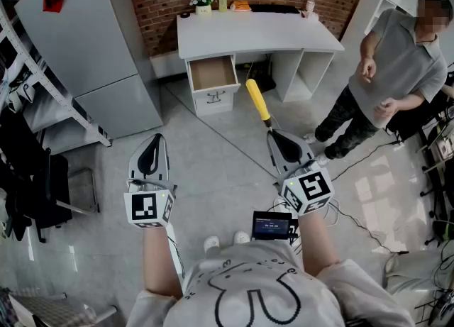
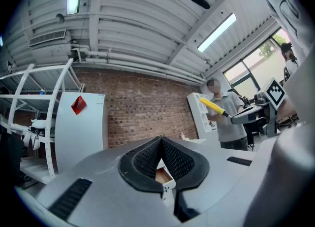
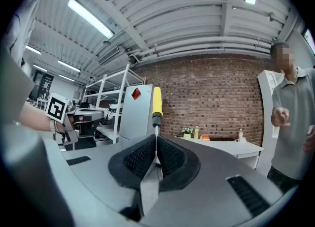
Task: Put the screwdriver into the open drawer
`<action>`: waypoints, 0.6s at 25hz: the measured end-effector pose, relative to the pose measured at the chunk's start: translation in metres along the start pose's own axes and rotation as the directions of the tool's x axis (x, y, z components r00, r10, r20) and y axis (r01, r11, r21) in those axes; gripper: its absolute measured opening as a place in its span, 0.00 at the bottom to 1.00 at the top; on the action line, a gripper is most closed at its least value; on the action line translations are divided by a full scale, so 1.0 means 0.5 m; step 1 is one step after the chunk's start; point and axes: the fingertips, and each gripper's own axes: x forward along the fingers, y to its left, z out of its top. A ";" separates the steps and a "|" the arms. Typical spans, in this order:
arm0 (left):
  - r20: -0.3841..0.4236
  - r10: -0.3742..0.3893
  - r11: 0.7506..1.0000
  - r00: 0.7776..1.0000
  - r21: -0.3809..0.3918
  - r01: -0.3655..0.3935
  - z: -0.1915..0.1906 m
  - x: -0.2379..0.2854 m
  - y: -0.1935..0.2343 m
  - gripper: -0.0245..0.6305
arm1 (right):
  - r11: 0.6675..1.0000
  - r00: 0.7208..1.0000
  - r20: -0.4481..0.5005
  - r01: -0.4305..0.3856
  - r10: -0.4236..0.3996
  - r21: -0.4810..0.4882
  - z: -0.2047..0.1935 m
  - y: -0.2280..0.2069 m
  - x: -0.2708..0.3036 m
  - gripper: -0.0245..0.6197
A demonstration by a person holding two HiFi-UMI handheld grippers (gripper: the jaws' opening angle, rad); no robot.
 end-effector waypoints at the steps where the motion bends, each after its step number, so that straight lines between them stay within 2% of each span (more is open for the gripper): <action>1: 0.000 0.004 1.000 1.000 -0.001 -0.004 0.003 0.003 -0.005 0.05 | 1.000 1.000 0.000 -0.005 0.005 -0.002 0.001 -0.005 -0.001 0.08; 7: -0.002 0.020 1.000 1.000 -0.014 -0.020 0.011 0.015 -0.027 0.05 | 1.000 1.000 0.002 -0.021 0.021 -0.002 -0.003 -0.035 -0.012 0.08; 15: -0.024 0.079 0.997 0.997 -0.019 -0.079 -0.006 0.003 -0.024 0.05 | 0.999 0.999 -0.017 -0.045 0.044 -0.009 -0.032 -0.060 -0.007 0.08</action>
